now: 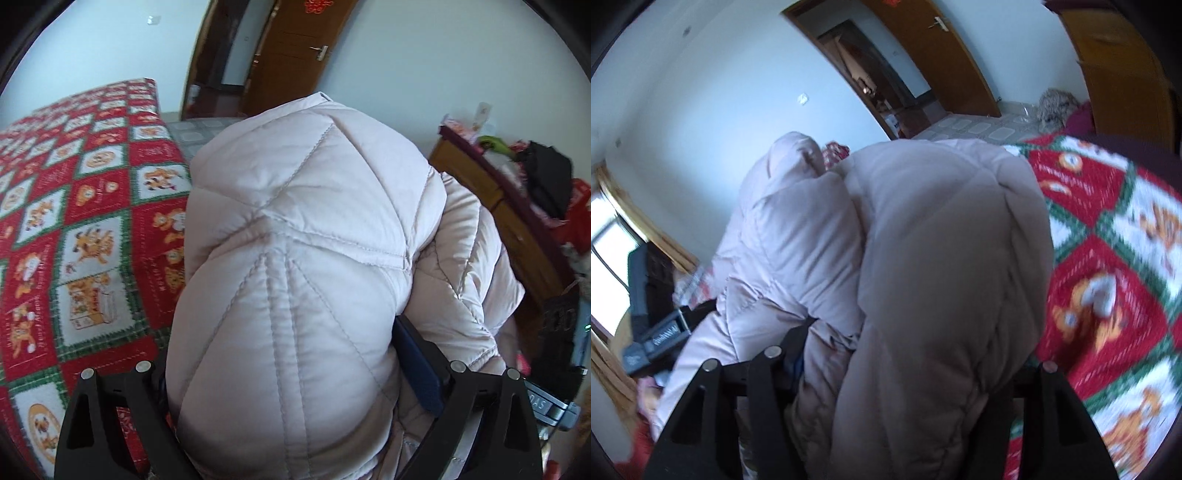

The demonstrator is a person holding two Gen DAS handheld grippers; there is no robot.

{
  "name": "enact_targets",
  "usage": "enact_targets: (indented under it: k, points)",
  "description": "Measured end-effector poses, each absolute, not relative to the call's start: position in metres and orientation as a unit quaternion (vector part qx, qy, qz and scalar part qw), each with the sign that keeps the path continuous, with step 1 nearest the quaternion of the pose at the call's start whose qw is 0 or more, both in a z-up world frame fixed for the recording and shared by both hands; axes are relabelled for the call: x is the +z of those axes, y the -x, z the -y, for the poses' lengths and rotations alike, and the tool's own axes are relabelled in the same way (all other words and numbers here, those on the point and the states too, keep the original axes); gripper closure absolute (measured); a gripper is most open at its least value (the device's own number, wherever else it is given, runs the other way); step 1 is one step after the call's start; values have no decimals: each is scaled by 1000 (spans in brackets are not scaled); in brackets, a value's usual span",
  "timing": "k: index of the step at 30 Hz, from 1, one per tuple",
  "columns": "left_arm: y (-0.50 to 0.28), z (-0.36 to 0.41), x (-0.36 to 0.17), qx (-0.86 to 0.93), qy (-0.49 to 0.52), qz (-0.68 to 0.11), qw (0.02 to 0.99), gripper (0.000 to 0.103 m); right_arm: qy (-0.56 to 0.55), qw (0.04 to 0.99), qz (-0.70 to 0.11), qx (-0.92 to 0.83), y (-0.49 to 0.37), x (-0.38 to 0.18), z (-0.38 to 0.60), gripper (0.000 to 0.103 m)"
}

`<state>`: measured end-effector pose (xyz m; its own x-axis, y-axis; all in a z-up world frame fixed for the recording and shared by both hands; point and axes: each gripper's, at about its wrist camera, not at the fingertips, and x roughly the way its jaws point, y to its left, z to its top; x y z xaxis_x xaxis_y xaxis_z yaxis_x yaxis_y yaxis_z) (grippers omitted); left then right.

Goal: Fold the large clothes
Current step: 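Grip the pink jacket bundle with both grippers and lift it off the quilt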

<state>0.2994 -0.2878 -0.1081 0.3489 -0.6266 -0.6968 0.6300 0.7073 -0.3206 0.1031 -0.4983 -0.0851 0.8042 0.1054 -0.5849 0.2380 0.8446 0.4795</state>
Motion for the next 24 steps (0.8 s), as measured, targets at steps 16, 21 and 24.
enact_targets:
  k: [16,21,24]
  points:
    - [-288,295,-112,-337,-66,-390,855,4,-256,896,-353,-85,-109,-100,498,34]
    - [-286,292,-115,-364,-59,-411,834,1,-270,894,-346,-95,-86,-102,491,33]
    - [-278,293,-112,-358,-73,-396,842,1,-306,887,-334,-90,-80,-110,499,29]
